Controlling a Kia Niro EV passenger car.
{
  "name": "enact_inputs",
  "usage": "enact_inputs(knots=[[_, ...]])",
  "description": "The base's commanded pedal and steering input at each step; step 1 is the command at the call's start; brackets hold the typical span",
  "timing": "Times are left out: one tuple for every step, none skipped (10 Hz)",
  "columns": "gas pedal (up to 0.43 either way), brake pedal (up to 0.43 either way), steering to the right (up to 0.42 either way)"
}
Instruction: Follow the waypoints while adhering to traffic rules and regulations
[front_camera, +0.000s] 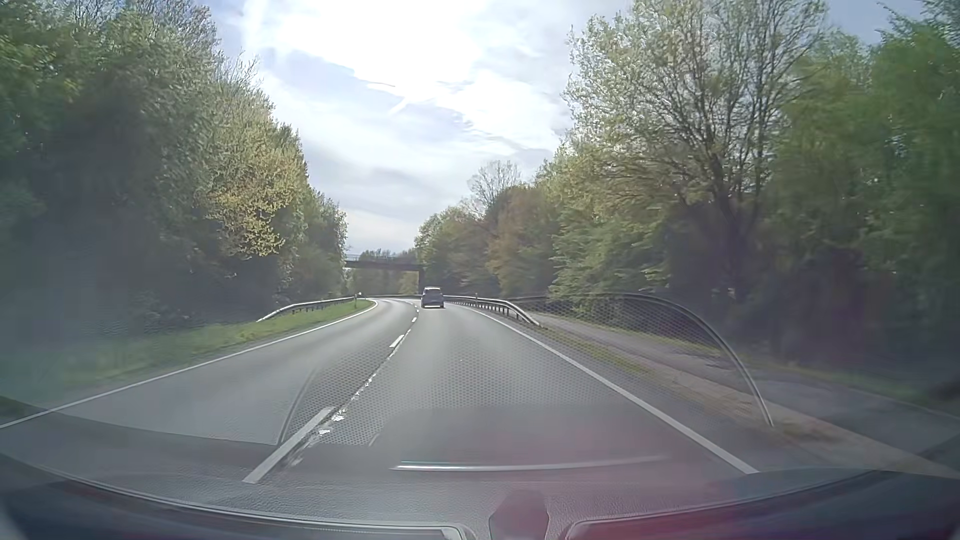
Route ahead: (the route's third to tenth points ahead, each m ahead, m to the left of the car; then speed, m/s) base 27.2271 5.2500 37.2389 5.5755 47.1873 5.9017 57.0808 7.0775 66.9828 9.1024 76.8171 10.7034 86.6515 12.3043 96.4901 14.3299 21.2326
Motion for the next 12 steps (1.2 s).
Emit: enact_inputs(knots=[[0.118, 0.000, -0.017], [0.118, 0.000, -0.018], [0.118, 0.000, -0.018], [0.118, 0.000, -0.018], [0.118, 0.000, -0.019], [0.118, 0.000, -0.019], [0.118, 0.000, -0.018], [0.118, 0.000, -0.018], [0.118, 0.000, -0.018], [0.118, 0.000, -0.018], [0.118, 0.000, -0.018], [0.118, 0.000, -0.018]])
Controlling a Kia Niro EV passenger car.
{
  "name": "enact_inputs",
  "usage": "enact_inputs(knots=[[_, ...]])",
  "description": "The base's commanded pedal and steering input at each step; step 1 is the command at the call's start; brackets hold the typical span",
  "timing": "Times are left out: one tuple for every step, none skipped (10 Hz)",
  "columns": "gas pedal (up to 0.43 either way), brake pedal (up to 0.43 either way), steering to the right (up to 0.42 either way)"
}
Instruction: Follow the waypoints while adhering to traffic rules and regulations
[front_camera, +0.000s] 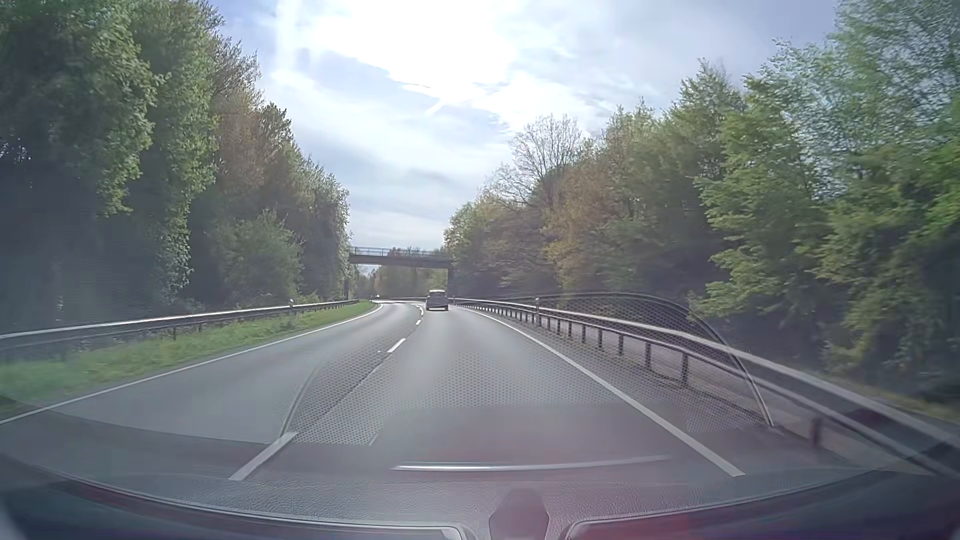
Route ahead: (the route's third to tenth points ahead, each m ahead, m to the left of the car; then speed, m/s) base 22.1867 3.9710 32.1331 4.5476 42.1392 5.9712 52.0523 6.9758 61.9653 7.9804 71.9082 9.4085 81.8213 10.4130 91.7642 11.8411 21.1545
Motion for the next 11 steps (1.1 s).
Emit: enact_inputs(knots=[[0.118, 0.000, -0.018], [0.118, 0.000, -0.018], [0.118, 0.000, -0.018], [0.118, 0.000, -0.018], [0.118, 0.000, -0.017], [0.118, 0.000, -0.016], [0.118, 0.000, -0.016], [0.118, 0.000, -0.014], [0.118, 0.000, -0.012], [0.118, 0.000, -0.012], [0.118, 0.000, -0.012]])
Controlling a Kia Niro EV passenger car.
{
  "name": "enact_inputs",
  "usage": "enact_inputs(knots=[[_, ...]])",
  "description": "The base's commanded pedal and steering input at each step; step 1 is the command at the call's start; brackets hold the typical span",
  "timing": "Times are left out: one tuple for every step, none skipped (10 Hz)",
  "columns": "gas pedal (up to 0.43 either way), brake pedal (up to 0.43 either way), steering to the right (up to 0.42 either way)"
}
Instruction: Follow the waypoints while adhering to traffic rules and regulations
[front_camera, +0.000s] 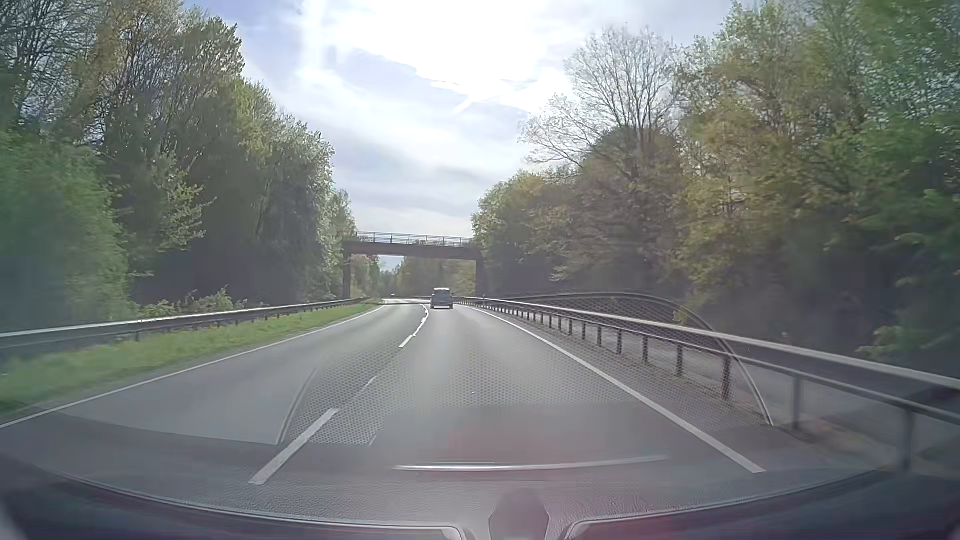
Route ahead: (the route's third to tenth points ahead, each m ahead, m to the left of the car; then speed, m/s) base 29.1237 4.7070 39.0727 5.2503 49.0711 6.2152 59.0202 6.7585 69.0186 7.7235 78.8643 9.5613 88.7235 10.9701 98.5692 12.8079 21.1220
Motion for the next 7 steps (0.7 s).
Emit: enact_inputs(knots=[[0.118, 0.000, -0.012], [0.118, 0.000, -0.012], [0.118, 0.000, -0.012], [0.118, 0.000, -0.012], [0.118, 0.000, -0.013], [0.118, 0.000, -0.013], [0.118, 0.000, -0.013]])
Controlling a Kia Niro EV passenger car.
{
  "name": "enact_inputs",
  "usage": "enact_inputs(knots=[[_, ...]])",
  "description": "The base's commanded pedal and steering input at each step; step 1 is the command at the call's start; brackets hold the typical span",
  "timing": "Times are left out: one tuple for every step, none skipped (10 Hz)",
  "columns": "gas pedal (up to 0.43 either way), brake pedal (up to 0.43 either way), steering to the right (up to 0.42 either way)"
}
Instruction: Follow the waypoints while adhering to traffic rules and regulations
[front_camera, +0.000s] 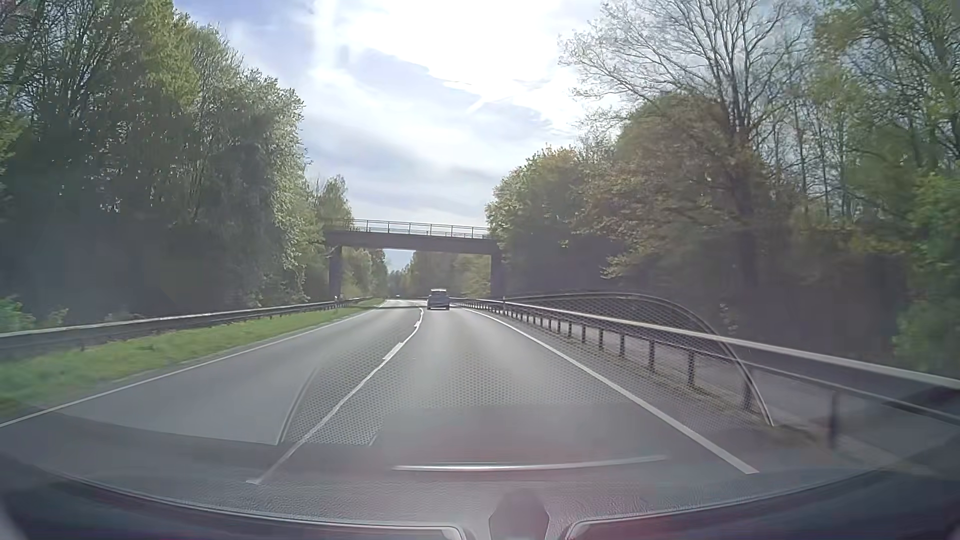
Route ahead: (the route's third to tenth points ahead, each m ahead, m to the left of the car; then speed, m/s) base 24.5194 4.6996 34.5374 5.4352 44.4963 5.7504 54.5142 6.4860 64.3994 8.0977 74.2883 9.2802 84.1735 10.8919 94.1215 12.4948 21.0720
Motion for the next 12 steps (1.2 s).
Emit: enact_inputs(knots=[[0.118, 0.000, -0.015], [0.118, 0.000, -0.017], [0.118, 0.000, -0.018], [0.118, 0.000, -0.017], [0.118, 0.000, -0.017], [0.118, 0.000, -0.016], [0.118, 0.000, -0.016], [0.118, 0.000, -0.016], [0.118, 0.000, -0.016], [0.118, 0.000, -0.016], [0.118, 0.000, -0.015], [0.118, 0.000, -0.015]])
